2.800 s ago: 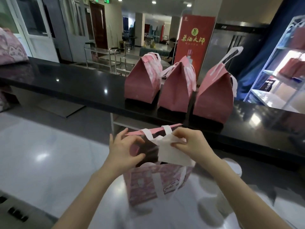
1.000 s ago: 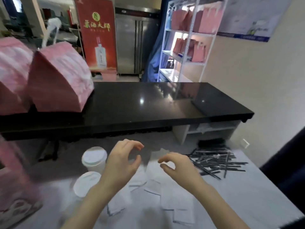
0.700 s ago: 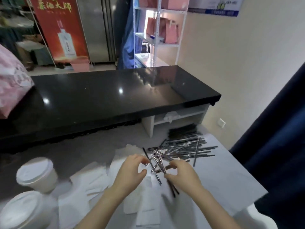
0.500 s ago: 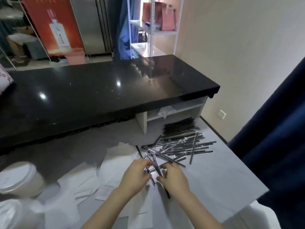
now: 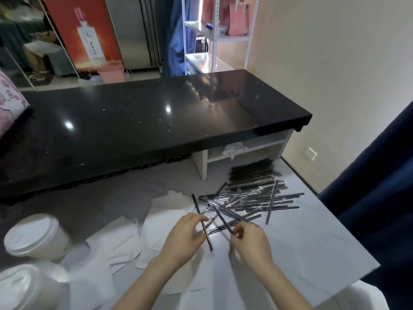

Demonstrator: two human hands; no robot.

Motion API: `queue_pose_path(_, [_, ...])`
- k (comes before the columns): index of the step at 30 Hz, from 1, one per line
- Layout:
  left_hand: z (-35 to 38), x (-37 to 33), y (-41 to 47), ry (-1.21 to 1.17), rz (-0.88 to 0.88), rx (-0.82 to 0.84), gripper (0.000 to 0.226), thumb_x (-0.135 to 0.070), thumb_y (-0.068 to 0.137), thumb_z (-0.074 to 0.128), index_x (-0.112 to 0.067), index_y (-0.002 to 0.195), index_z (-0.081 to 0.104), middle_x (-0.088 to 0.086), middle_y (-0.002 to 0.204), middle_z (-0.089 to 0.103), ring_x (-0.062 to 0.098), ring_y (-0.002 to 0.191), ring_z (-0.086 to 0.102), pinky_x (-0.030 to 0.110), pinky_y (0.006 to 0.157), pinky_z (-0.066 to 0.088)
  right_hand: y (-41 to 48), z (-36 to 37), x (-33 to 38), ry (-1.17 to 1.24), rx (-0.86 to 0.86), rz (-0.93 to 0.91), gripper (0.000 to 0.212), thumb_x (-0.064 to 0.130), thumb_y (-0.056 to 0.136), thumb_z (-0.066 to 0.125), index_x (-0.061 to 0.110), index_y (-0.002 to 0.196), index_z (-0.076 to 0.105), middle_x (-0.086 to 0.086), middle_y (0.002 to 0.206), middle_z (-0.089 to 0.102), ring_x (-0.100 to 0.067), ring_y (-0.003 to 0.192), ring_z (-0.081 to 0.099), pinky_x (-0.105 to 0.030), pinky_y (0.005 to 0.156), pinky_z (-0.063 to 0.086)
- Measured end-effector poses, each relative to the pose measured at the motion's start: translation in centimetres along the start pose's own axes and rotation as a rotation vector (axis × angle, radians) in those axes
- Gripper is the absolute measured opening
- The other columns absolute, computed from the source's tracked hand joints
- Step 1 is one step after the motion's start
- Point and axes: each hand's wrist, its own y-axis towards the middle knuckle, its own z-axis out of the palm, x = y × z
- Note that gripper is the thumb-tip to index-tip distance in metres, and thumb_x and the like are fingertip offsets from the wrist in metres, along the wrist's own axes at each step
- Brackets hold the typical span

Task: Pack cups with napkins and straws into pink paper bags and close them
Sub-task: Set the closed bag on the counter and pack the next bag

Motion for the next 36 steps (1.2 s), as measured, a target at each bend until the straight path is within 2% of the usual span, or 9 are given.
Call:
queue_pose_path(3, [-2.5,0.6,-1.6,-0.040,-0.014,-0.104,0.034,-0.014,0.084,0.064,-0.027,0.116,0.062,-0.017,0.114,0.059,0.002,0.112,0.052,0.015,0.097,0.036,-0.7,-0.9,2.6,0.109,-0.027,-0.043,0.011,0.019,0.070,0.067,0.028,0.074,0.064,0.012,0.070,0.061,-0.013,0.073,0.060,-0.028,0.067,0.048])
queue_pose_path(8, [-10.3,1.8,-6.2,-0.075,0.000,-0.392,0.030,-0.011,0.084,0.068,-0.027,0.109,0.065,-0.019,0.106,0.062,-0.004,0.101,0.056,0.018,0.090,0.043,-3.1,-0.2,11.4,0.250,-0.052,-0.320,0.023,0.018,0.072,0.073,0.035,0.066,0.059,0.016,0.068,0.062,-0.001,0.065,0.057,-0.011,0.059,0.038])
queue_pose_path(12, [-18.8,3.7,-13.4,-0.059,-0.022,-0.650,0.030,-0.010,0.082,0.071,-0.028,0.106,0.067,-0.020,0.101,0.065,-0.002,0.100,0.059,0.010,0.086,0.042,-7.5,2.2,21.2,0.330,0.019,-0.572,0.024,0.014,0.072,0.075,0.034,0.068,0.061,0.015,0.065,0.064,0.001,0.070,0.059,-0.006,0.059,0.039])
queue_pose_path(18, [-31.7,9.1,-28.6,0.038,-0.149,-0.981,0.030,-0.007,0.082,0.072,-0.029,0.101,0.067,-0.019,0.099,0.067,0.002,0.096,0.063,0.010,0.084,0.045,-16.2,7.5,36.1,0.412,0.216,-0.897,0.017,0.011,0.074,0.078,0.026,0.077,0.070,0.018,0.070,0.066,0.000,0.069,0.060,-0.009,0.062,0.044])
queue_pose_path(23, [-39.2,15.2,-39.7,0.185,-0.398,-1.182,0.031,-0.011,0.080,0.075,-0.034,0.098,0.066,-0.014,0.099,0.066,0.002,0.091,0.061,0.009,0.080,0.044,-23.4,12.8,46.8,0.468,0.353,-1.101,0.022,0.004,0.077,0.076,0.020,0.091,0.076,0.014,0.085,0.071,0.004,0.081,0.065,-0.006,0.075,0.046])
queue_pose_path(26, [-42.3,18.5,-43.5,0.267,-0.481,-1.154,0.031,-0.007,0.076,0.076,-0.028,0.098,0.068,-0.009,0.102,0.066,0.013,0.102,0.057,0.023,0.088,0.042,-26.5,15.6,51.6,0.494,0.398,-1.163,0.021,0.002,0.077,0.075,0.018,0.091,0.075,0.010,0.087,0.072,0.000,0.083,0.067,-0.013,0.081,0.050])
queue_pose_path(30, [-44.4,22.0,-45.6,0.170,-0.416,-0.909,0.046,-0.009,0.072,0.078,-0.031,0.111,0.066,-0.021,0.116,0.057,0.007,0.124,0.042,0.017,0.103,0.031,-29.4,19.1,55.8,0.470,0.431,-1.215,0.022,0.004,0.079,0.073,0.024,0.087,0.071,0.018,0.083,0.069,0.000,0.084,0.066,-0.013,0.083,0.049])
queue_pose_path(33, [-45.6,23.8,-46.0,0.085,-0.439,-0.758,0.062,-0.015,0.073,0.076,-0.036,0.126,0.052,-0.024,0.130,0.041,0.009,0.139,0.023,0.027,0.113,0.026,-30.8,21.1,57.5,0.425,0.489,-1.207,0.022,0.004,0.081,0.071,0.025,0.087,0.070,0.014,0.086,0.069,-0.001,0.088,0.065,-0.016,0.086,0.050])
queue_pose_path(36, [-46.6,24.9,-46.7,0.012,-0.464,-0.638,0.081,-0.021,0.073,0.073,-0.048,0.138,0.033,-0.037,0.136,0.020,-0.005,0.142,0.000,0.034,0.114,0.021,-30.5,22.4,57.8,0.255,0.479,-1.220,0.019,0.005,0.082,0.068,0.023,0.089,0.070,0.013,0.089,0.068,-0.001,0.089,0.063,-0.018,0.086,0.050])
